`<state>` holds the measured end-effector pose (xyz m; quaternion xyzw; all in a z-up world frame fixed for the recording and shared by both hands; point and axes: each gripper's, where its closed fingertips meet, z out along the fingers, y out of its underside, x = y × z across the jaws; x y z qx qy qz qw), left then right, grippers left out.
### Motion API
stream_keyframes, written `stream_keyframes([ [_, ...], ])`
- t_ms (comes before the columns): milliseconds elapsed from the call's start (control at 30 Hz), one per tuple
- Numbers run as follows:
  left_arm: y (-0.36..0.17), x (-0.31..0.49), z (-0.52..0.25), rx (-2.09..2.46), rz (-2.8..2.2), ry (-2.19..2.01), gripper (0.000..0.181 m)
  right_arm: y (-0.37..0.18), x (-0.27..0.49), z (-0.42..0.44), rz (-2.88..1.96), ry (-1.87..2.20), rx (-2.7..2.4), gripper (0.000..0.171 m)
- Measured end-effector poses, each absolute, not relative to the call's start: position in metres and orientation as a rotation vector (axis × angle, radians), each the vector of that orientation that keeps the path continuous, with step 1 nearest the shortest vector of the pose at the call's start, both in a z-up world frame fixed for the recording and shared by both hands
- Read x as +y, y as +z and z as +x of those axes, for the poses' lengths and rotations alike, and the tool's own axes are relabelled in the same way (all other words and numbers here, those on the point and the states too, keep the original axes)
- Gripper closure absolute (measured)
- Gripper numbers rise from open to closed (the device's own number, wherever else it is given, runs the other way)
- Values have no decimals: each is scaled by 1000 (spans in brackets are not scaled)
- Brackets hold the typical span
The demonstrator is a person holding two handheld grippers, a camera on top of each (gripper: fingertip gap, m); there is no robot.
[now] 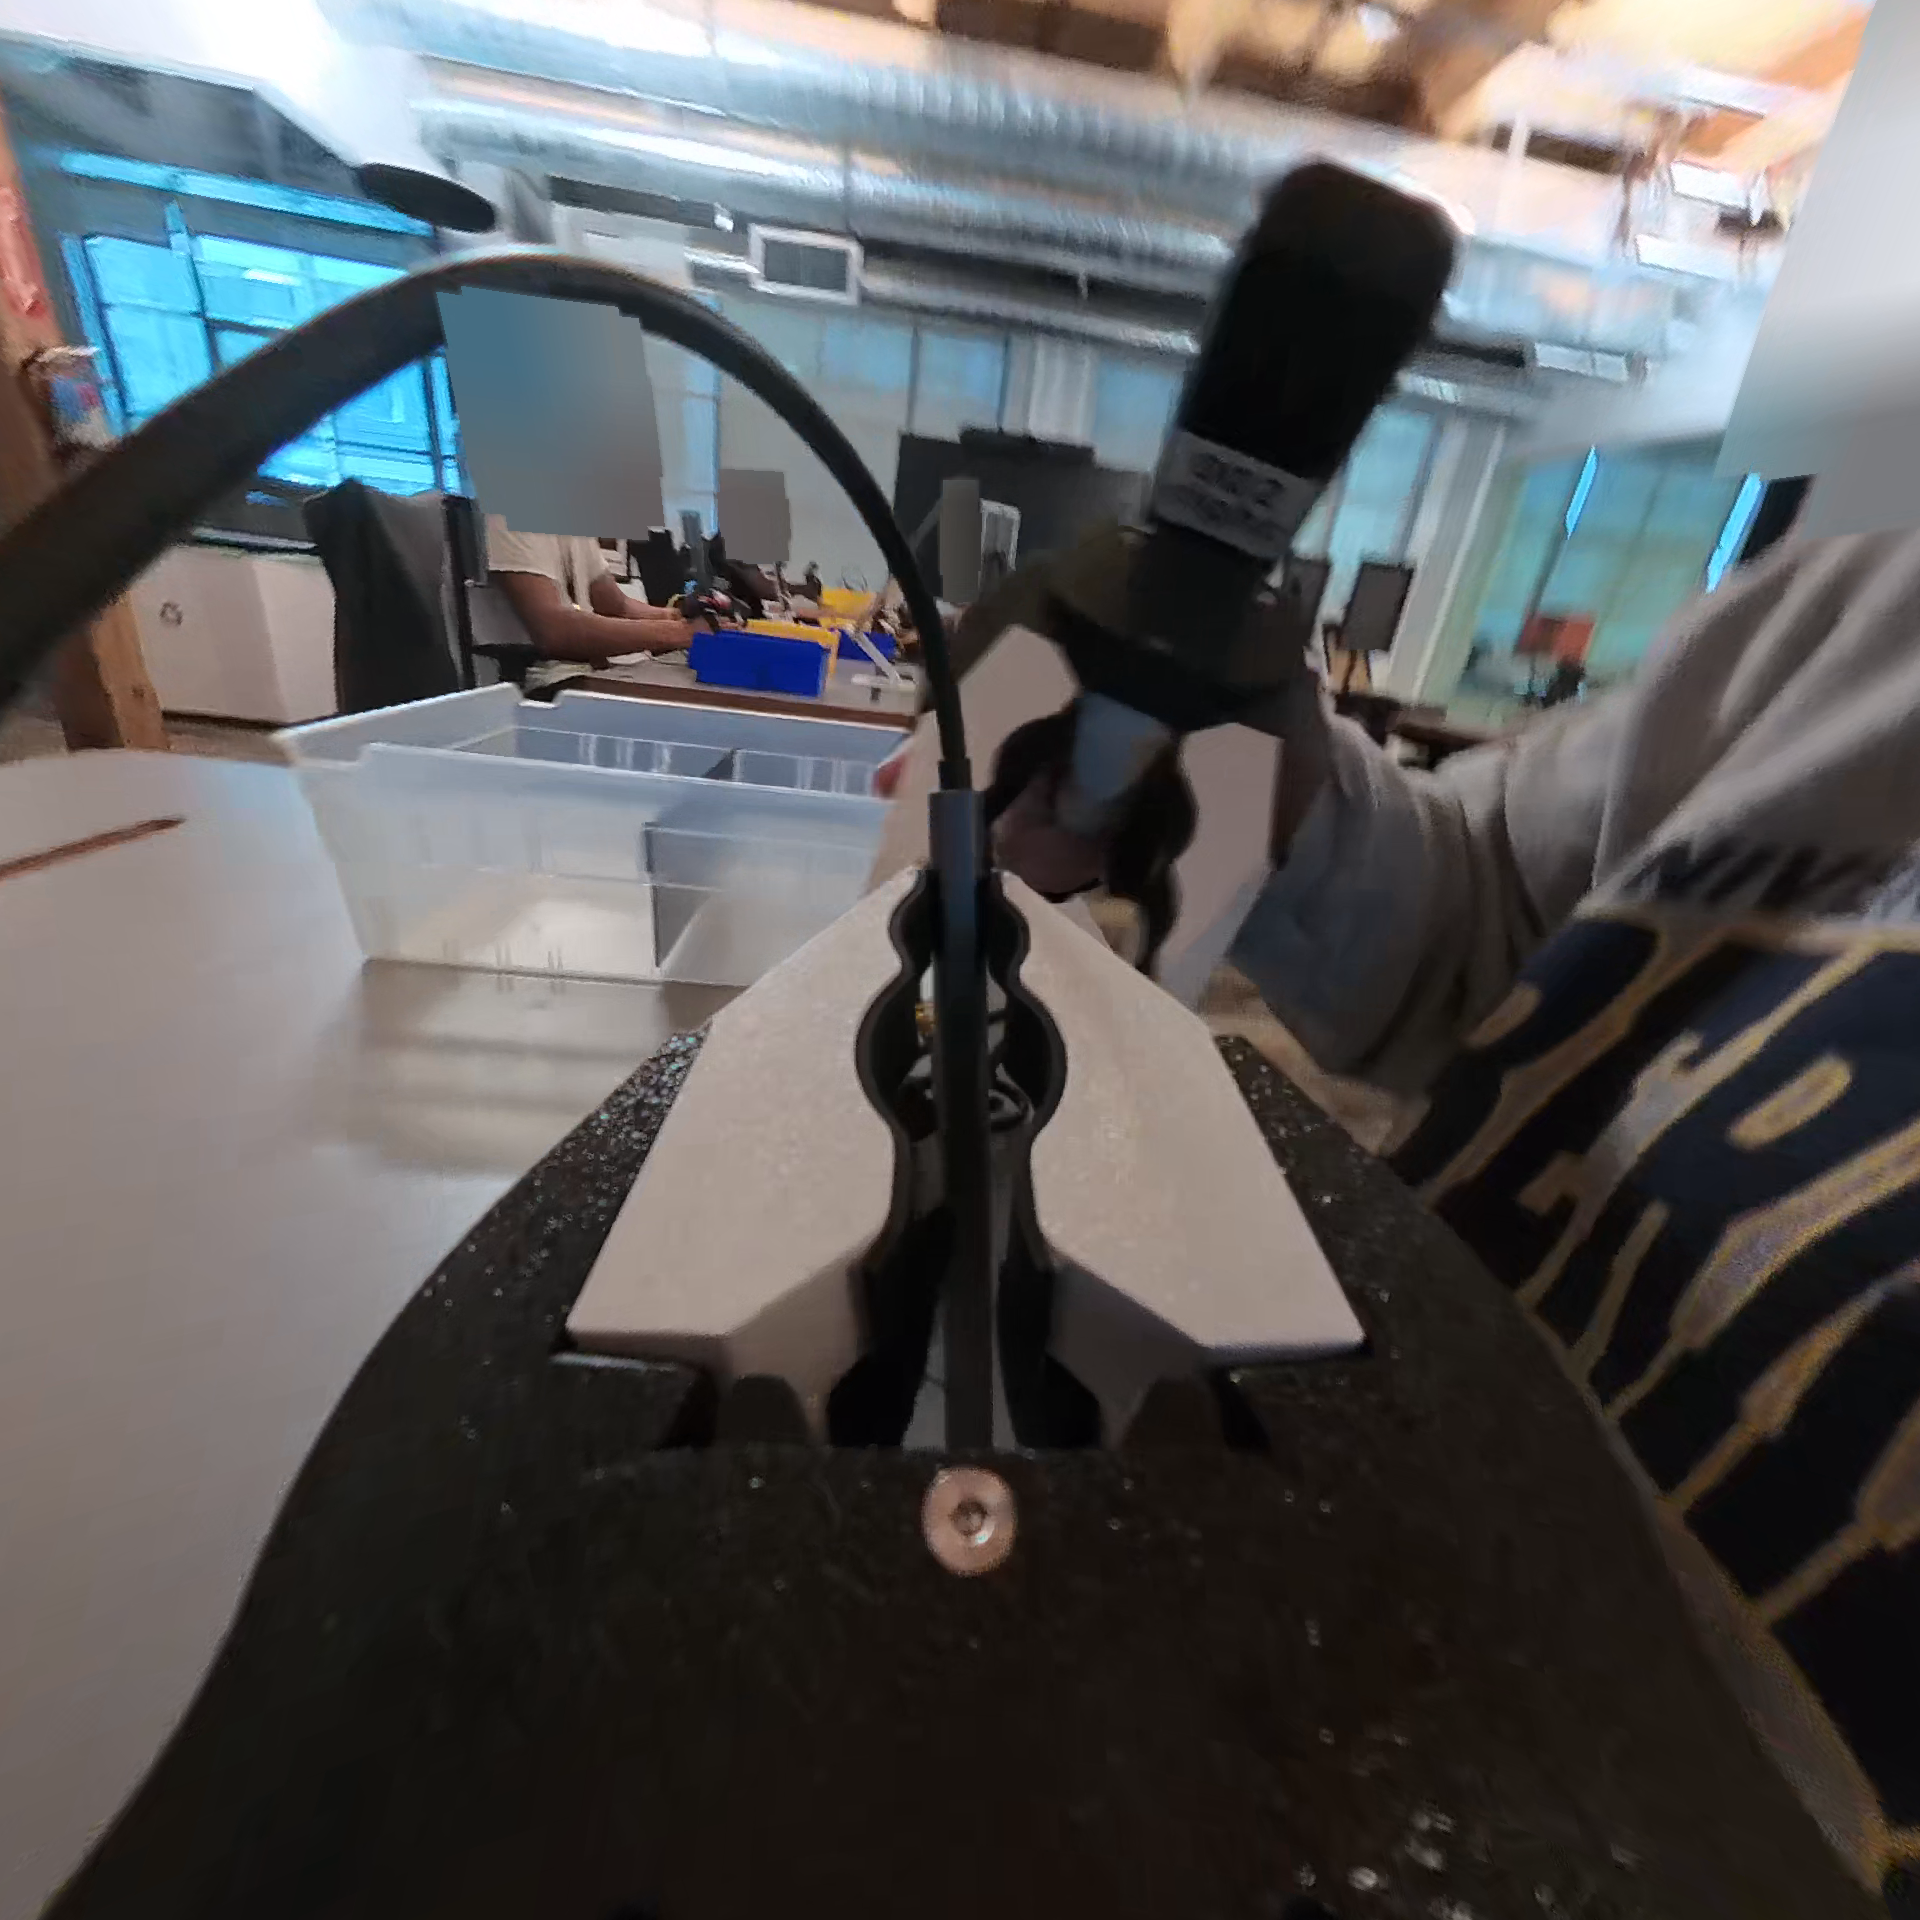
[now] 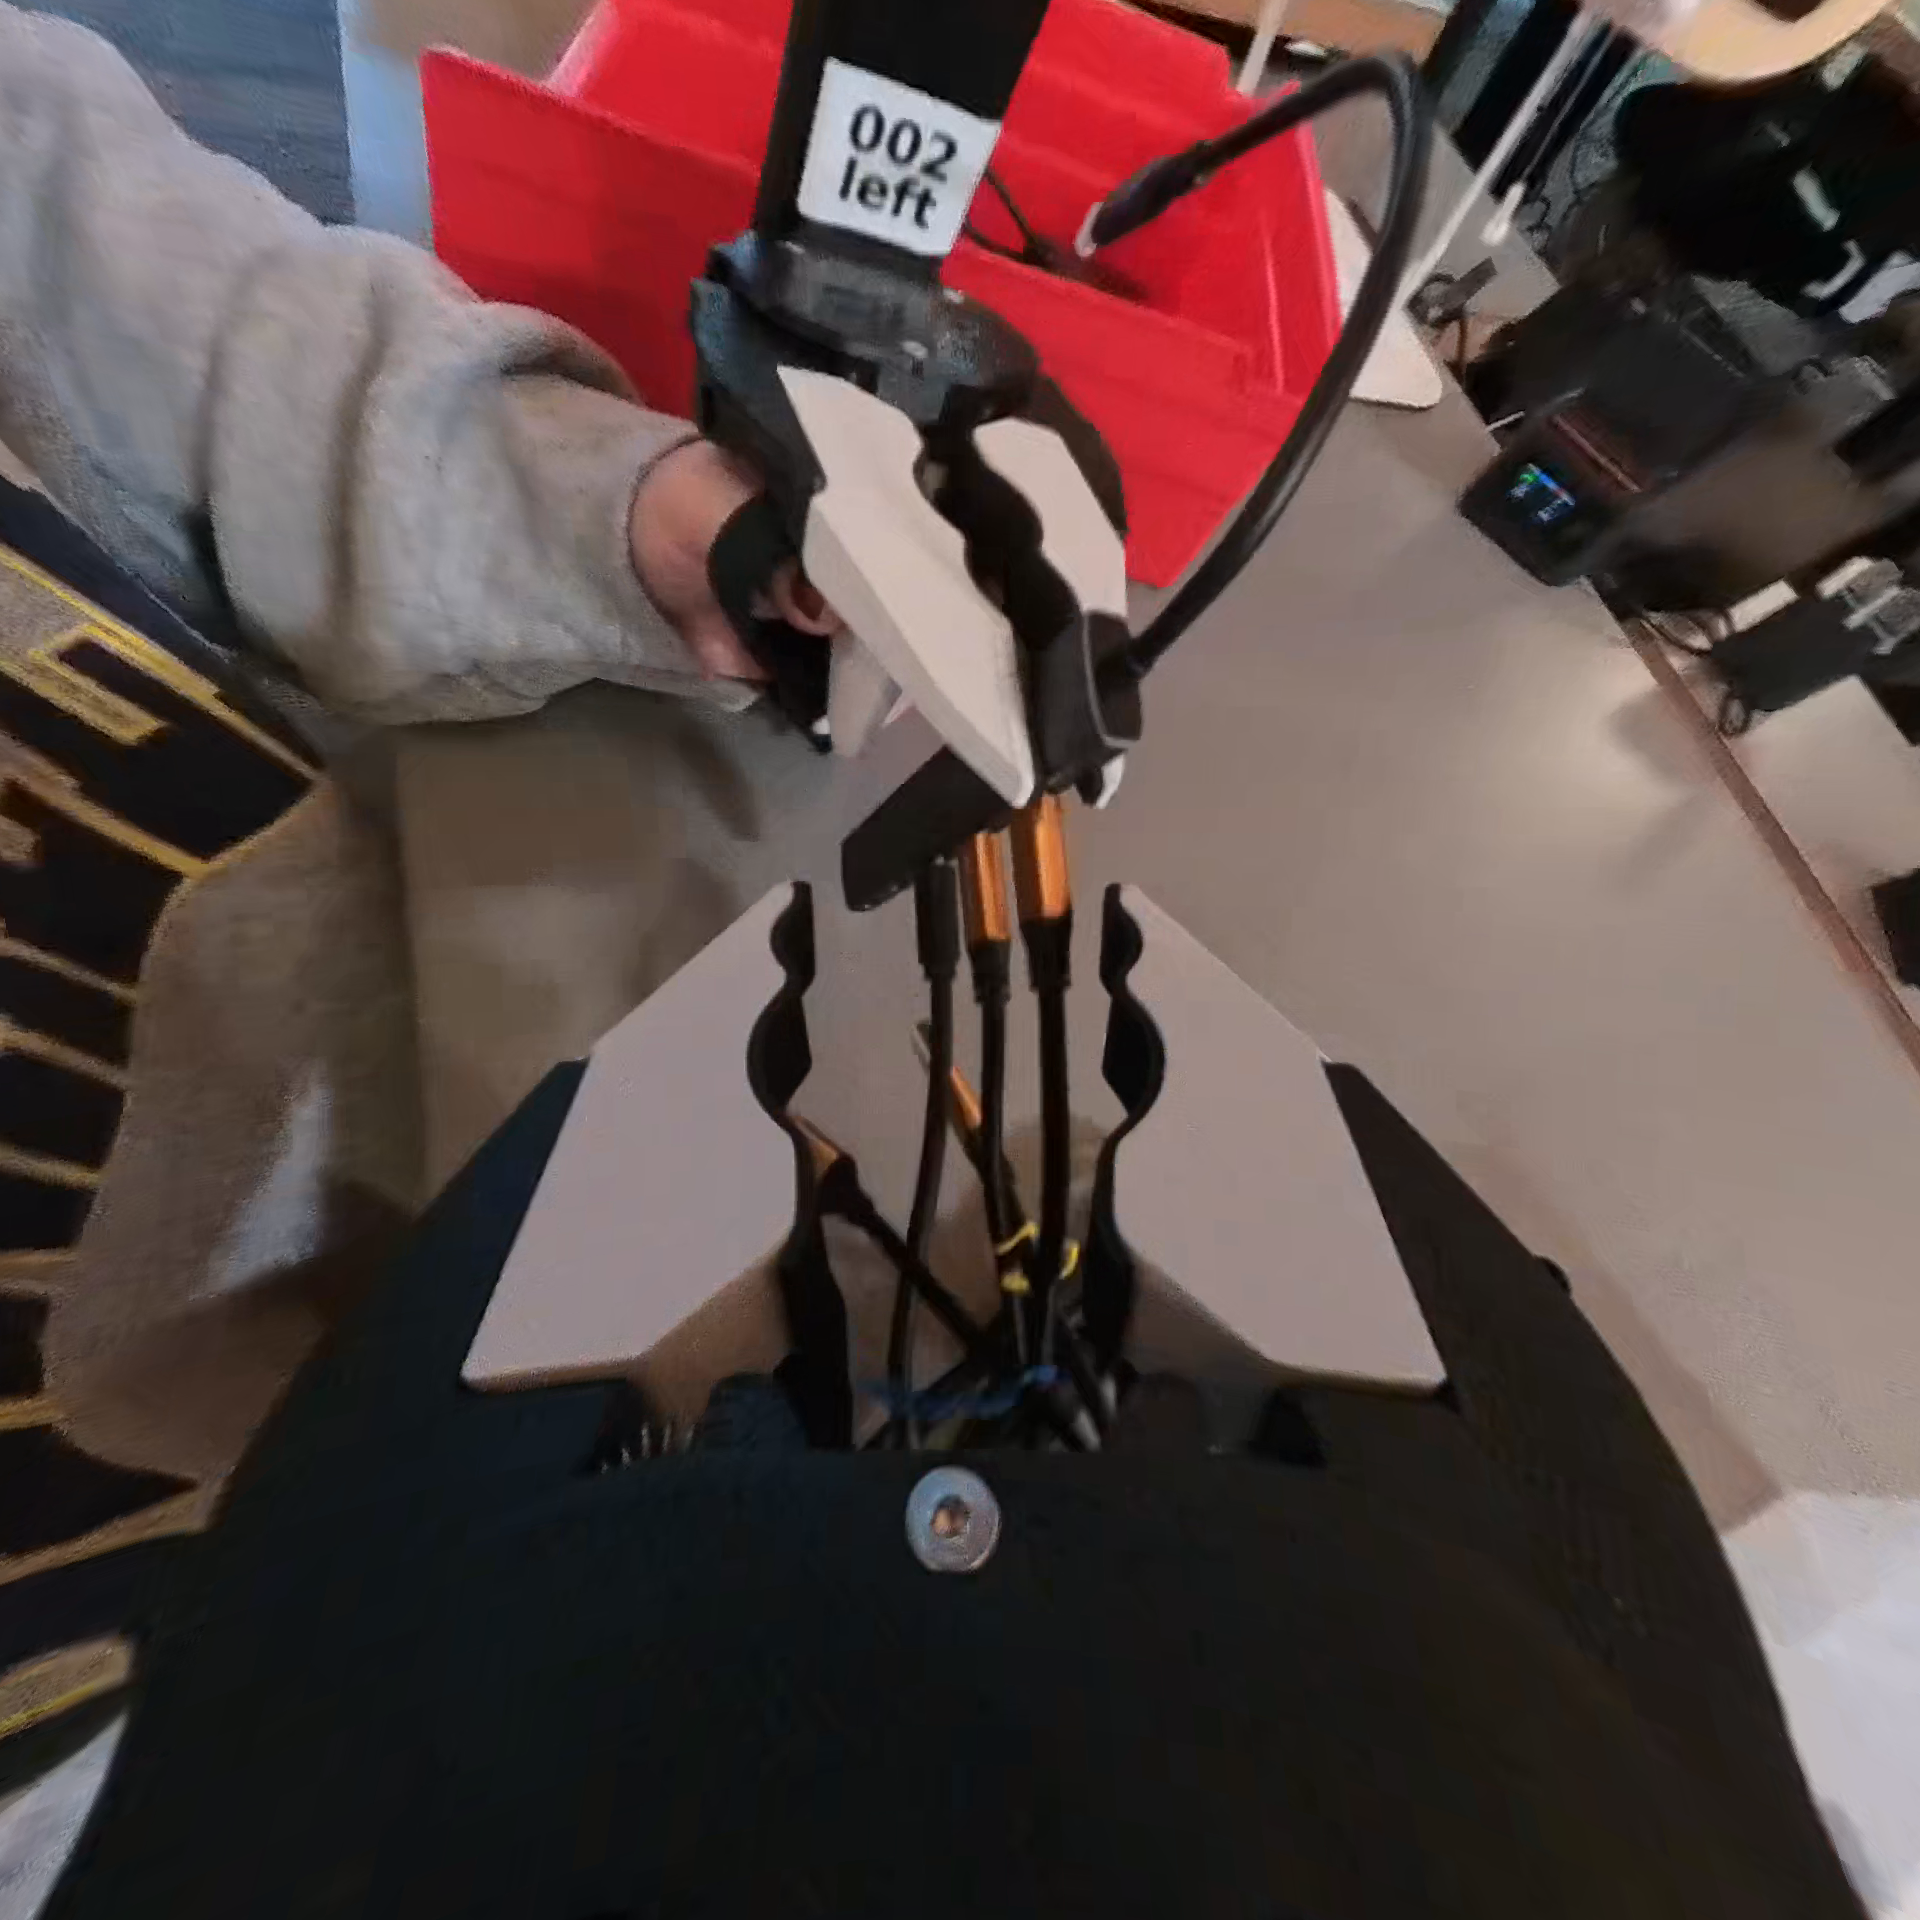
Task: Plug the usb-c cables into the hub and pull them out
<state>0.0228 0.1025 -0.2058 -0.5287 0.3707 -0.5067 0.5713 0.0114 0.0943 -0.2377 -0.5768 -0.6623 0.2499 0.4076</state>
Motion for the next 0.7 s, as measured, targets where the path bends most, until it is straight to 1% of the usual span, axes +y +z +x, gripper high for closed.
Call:
stream_keyframes([
  [100, -203, 93, 27, 920, -1195, -1170, 174, -249, 94, 0, -1445, 579, -1726, 130],
  [200, -198, 88, 27, 929, -1159, -1200, 174, -247, 89, -11, -1417, 666, -1712, 145],
  [267, -195, 87, 25, 916, -1144, -1200, 171, -242, 90, -14, -1422, 734, -1675, 155],
  [300, -192, 89, 24, 891, -1140, -1176, 167, -239, 92, -13, -1423, 745, -1660, 159],
  [333, -188, 94, 19, 849, -1130, -1150, 160, -233, 97, -11, -1417, 740, -1641, 164],
  [367, -182, 97, 12, 808, -1113, -1135, 145, -225, 102, -8, -1407, 729, -1621, 164],
  [400, -176, 100, 3, 763, -1090, -1128, 138, -214, 107, -4, -1397, 722, -1600, 164],
  [467, -166, 109, -17, 647, -1061, -1102, 131, -185, 120, 6, -1368, 697, -1558, 164],
  [700, -177, 128, -28, 559, -1144, -1034, 138, -43, 177, 41, -1238, 534, -1523, 163],
])
